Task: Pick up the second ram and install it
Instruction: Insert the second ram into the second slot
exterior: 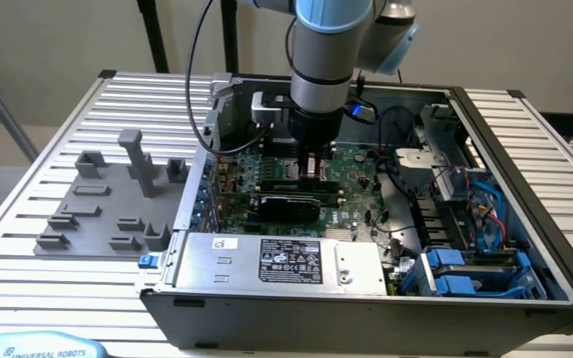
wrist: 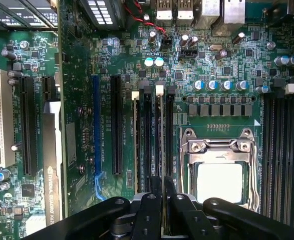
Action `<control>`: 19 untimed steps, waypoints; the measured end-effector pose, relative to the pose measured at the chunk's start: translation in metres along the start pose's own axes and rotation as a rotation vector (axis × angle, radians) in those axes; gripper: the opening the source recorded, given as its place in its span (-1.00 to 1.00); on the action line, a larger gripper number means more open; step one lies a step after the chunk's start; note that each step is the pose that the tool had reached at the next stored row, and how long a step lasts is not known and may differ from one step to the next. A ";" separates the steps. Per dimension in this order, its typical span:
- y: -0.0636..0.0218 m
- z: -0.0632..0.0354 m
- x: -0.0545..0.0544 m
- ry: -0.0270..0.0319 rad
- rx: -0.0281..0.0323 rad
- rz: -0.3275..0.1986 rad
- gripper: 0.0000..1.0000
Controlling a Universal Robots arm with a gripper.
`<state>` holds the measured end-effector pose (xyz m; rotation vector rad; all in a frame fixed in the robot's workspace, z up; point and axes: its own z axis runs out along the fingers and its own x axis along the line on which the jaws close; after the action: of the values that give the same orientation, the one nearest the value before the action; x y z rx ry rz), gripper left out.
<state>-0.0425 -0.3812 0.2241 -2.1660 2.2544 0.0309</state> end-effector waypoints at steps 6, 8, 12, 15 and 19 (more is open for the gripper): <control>0.0000 0.0004 0.000 0.0011 -0.0005 0.008 -0.73; 0.0000 0.0013 0.000 0.0017 -0.0004 0.008 -0.73; 0.0000 0.0029 0.000 0.0028 -0.0005 0.008 -0.73; 0.0000 0.0033 0.000 0.0031 -0.0006 0.008 -0.73; 0.0000 0.0028 0.000 0.0028 -0.0005 0.008 -0.58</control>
<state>-0.0425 -0.3811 0.2213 -2.1583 2.2651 0.0286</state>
